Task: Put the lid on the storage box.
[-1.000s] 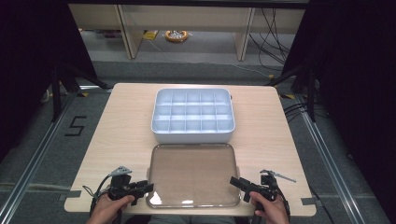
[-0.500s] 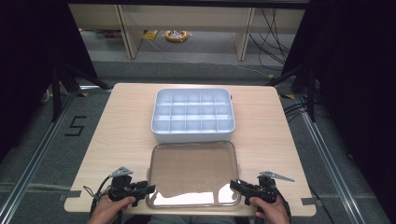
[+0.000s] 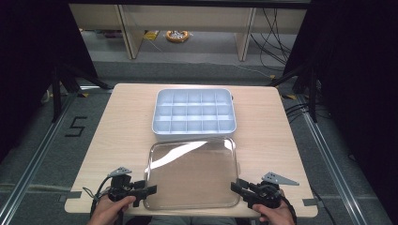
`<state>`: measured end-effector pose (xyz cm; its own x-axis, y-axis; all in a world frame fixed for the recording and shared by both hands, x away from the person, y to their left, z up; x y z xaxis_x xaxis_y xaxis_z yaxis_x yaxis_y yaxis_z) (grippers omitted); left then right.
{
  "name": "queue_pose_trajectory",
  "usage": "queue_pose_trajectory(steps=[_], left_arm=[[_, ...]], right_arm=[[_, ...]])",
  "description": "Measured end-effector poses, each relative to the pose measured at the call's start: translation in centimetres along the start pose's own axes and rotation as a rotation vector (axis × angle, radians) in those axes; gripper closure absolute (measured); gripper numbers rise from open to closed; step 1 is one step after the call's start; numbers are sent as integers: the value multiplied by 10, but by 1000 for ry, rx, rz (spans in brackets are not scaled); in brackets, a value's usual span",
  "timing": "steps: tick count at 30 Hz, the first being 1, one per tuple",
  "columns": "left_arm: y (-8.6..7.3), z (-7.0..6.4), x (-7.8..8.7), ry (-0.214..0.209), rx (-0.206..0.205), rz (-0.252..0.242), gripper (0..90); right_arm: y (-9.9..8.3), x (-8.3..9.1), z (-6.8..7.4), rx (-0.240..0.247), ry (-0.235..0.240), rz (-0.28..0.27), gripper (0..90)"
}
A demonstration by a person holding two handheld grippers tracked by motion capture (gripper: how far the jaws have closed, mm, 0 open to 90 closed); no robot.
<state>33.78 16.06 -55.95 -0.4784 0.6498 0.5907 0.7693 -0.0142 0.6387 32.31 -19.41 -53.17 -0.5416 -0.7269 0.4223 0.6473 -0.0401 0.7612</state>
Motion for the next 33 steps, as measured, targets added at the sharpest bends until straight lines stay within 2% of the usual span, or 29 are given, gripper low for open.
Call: queue_pose_trajectory(steps=[1,2,3,4,5,6,7,8,10,11,12,13,14,15,16,17,18,19,20,21,22,23,24,25,28,29,32,33], left_arm=[[0,1,1,-5,3,3,333],[0,1,1,-7,9,1,338],[0,2,1,-7,8,4,339],[0,2,1,-7,10,5,341],[0,2,1,-4,9,5,351],[1,2,1,5,9,4,373],[1,4,2,25,-10,-1,421],[1,5,2,19,0,-3,451],[1,6,5,0,17,-5,507],[2,5,6,-4,16,-13,534],[3,4,7,-7,7,-22,552],[5,3,9,3,-25,-31,564],[5,1,9,10,-36,-39,569],[7,0,11,22,-60,-46,574],[8,-2,12,28,-65,-53,590],[9,-3,12,28,-73,-61,590],[10,-4,14,29,-94,-66,599],[10,-4,14,34,-100,-71,607],[10,-3,15,43,-139,-52,606],[10,-5,15,49,-144,-51,599],[11,-5,14,46,-153,-50,599],[11,-6,13,49,-147,-50,600],[12,-9,11,46,-134,-68,601],[13,-9,11,48,-139,-67,601],[19,-12,13,54,-144,-89,602],[22,-13,15,55,-150,-99,604],[33,-14,19,59,-168,-121,610],[39,-14,20,61,-167,-129,611]], right_arm=[[0,0,1,14,-6,-2,606],[1,-1,-1,58,-8,-8,611],[1,-1,-2,71,-10,-9,614],[0,0,1,45,-3,2,619],[1,-1,0,76,3,-10,623],[-1,-2,5,39,23,1,623],[-2,-2,4,58,13,12,623],[-1,-3,2,72,11,7,624],[-3,-3,-1,37,-8,20,625],[-4,-3,0,-11,-5,29,626],[-3,-5,-6,28,-9,18,632],[-5,-4,-5,-6,-18,29,637],[-4,-5,-8,25,-31,35,641],[-4,-6,-8,19,-37,31,644],[-6,-5,-12,46,-58,55,653],[-6,-5,-12,46,-58,55,653],[-6,-6,-9,8,-53,46,657],[-7,-6,-12,21,-66,66,659],[-7,-7,-14,21,-77,58,659],[-7,-7,-15,10,-111,59,657],[-7,-7,-15,10,-111,59,657],[-5,-8,-11,-27,-94,51,657],[-4,-6,-12,-25,-116,59,657],[-2,-6,-11,-13,-96,44,655],[3,-6,-15,36,-111,33,654],[4,-6,-14,22,-127,29,652],[8,-8,-13,21,-123,17,651],[10,-9,-15,43,-128,22,651]])
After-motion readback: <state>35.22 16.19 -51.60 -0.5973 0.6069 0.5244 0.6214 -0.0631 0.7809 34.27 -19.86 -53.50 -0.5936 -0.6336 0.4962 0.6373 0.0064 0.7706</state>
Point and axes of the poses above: each handheld gripper's, and its own axes: x roughly backward along the jaws, y roughly out of its top, z roughly to its left, the point moved 7 cm from there along -x, roughly forward along the jaws, and after that the axes turned 1 degree about -z, right-handed, at the moved point
